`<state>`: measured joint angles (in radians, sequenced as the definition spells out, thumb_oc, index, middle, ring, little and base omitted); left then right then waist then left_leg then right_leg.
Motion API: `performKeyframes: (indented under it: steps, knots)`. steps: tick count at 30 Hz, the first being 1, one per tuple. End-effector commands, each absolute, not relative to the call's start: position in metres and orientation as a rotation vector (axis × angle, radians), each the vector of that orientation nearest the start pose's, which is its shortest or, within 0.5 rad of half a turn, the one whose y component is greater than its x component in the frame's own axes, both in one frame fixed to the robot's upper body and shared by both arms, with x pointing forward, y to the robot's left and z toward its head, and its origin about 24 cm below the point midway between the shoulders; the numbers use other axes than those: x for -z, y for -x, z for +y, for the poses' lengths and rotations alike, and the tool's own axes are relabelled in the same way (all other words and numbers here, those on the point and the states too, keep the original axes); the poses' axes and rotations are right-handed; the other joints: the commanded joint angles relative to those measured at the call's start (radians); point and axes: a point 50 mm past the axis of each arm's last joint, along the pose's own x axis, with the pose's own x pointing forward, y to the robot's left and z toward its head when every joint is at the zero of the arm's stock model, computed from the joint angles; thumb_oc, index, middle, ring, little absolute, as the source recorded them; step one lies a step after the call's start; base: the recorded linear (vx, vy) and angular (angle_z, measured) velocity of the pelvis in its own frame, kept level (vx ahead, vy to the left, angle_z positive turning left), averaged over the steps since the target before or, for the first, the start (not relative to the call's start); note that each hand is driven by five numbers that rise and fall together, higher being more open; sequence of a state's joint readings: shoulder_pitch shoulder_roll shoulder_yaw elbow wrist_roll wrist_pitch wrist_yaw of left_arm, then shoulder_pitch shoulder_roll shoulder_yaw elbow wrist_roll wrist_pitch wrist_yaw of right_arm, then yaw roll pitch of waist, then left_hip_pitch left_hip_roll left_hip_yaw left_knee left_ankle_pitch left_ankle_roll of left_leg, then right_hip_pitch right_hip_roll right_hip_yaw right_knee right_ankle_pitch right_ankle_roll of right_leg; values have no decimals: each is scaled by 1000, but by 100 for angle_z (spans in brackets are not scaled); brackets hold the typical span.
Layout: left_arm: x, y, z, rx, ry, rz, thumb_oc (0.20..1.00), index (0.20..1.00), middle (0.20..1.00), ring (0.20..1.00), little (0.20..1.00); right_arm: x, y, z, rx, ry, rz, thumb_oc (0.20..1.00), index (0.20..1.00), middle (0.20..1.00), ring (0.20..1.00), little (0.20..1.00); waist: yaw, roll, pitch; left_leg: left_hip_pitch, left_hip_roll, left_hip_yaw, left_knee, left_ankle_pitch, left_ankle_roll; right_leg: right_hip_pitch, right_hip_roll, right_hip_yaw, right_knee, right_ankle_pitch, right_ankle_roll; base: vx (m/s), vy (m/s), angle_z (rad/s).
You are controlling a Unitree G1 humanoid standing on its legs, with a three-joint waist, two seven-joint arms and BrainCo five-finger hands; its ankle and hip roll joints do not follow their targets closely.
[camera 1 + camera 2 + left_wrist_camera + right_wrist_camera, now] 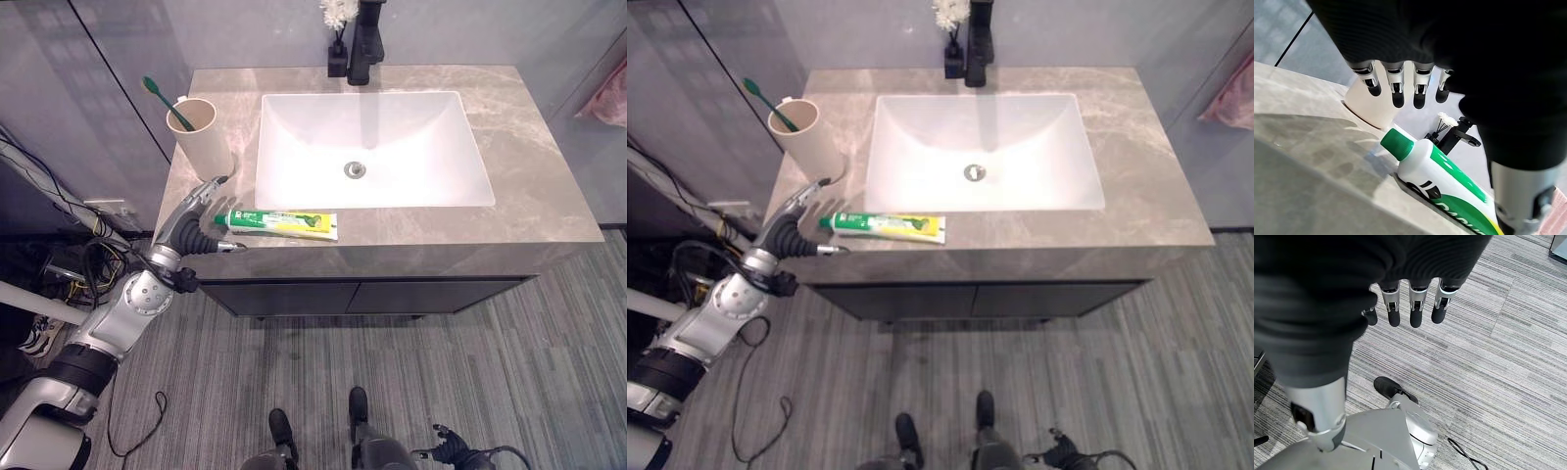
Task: Put brush and paste in cup on sink, flatten towel.
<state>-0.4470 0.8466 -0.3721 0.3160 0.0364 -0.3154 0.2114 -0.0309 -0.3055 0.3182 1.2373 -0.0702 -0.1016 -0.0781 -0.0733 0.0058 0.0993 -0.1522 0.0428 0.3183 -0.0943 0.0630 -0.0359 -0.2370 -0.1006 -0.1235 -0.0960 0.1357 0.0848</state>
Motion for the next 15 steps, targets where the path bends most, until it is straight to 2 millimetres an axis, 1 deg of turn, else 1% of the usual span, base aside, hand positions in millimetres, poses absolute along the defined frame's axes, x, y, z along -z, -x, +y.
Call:
performKeyframes:
  steps: [1, 8, 15]
  knots:
    - [-181, -331, 239, 16, -861, -494, 1000, 1000, 1000, 1000, 1000, 151, -111, -250, -93, 576, 1115, 1000, 1000, 1000, 1000, 1000, -14, 0, 3, -4, 108, -73, 7, 40, -132, -29, -132, -25, 9, 91, 139, 0, 0, 0]
    - [-183, -335, 241, 11, -882, -481, 1000, 1000, 1000, 1000, 1000, 149, -116, -251, -88, 576, 1097, 1000, 1000, 1000, 1000, 1000, -17, 3, 14, -19, 108, -71, 7, 46, -134, -45, -130, -21, 9, 95, 138, 0, 0, 0]
    - [-184, -339, 237, 16, -871, -474, 1000, 1000, 1000, 1000, 1000, 146, -122, -253, -74, 577, 1078, 1000, 1000, 1000, 1000, 1000, -21, 7, 30, -31, 111, -67, 7, 51, -136, -65, -128, -10, 9, 100, 138, -1, -4, -2]
